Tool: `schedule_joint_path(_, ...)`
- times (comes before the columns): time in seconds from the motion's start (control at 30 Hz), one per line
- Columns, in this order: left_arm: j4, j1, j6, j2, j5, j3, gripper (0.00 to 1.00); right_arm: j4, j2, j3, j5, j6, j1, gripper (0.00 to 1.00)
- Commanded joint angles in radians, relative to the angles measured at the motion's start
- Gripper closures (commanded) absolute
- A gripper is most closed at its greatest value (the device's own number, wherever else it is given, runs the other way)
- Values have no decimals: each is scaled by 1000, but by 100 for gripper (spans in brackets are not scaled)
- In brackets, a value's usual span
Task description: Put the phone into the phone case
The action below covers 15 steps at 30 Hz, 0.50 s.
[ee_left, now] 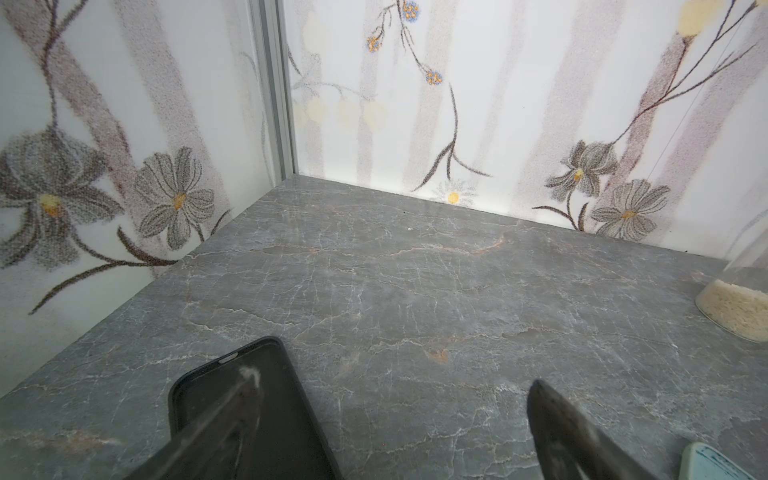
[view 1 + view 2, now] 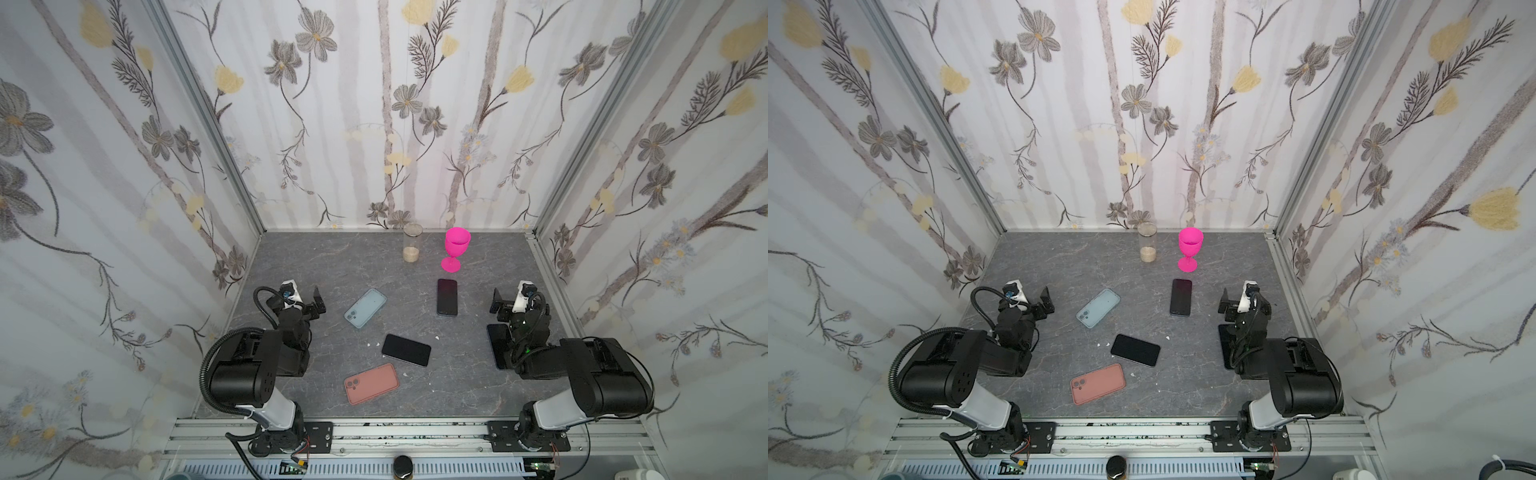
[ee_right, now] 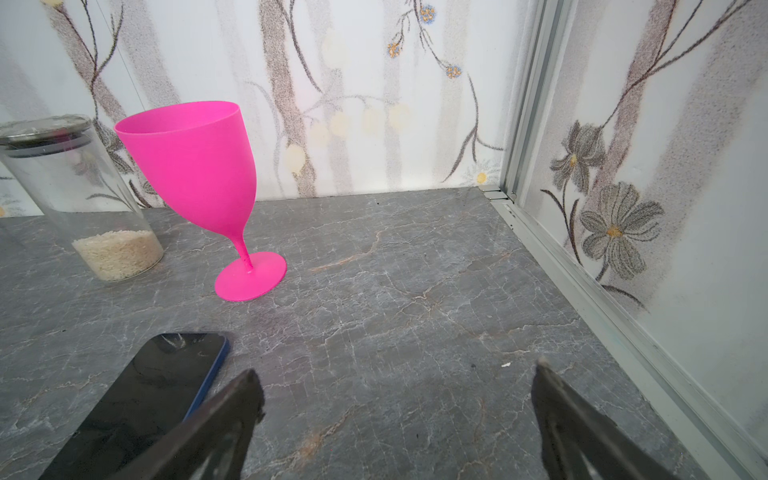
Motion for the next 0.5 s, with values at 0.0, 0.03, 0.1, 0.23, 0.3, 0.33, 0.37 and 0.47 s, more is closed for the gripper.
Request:
schedule_joint_path(0.0, 52, -1, -1, 2, 0, 1, 0, 16, 0, 4, -11, -17, 1, 0)
schedule_joint_path(0.03, 52, -1, -1, 1, 0, 1, 0, 15, 0, 5, -11, -17, 1, 1)
schedule_joint_path(0.1, 51, -1, -1, 2, 0, 0, 0, 16, 0, 5, -11, -17, 1, 0)
schedule_joint_path(0.23, 50, 1, 0, 1, 1, 1, 0, 15, 0, 5, -12, -17, 1, 1)
schedule_joint_path(0.3, 49, 0, 0, 3, 1, 1, 0, 14, 1, 6, -12, -15, -2, 0)
schedule_joint_path(0.33, 50, 1, -1, 1, 0, 1, 0, 12, 2, 7, -13, -12, -4, 0)
schedule_joint_path(0.37, 50, 0, -1, 2, 2, 1, 0, 13, 1, 6, -13, -12, -4, 0)
schedule_joint_path(0.47, 50, 0, -1, 2, 2, 1, 0, 11, 0, 6, -14, -11, -4, 0)
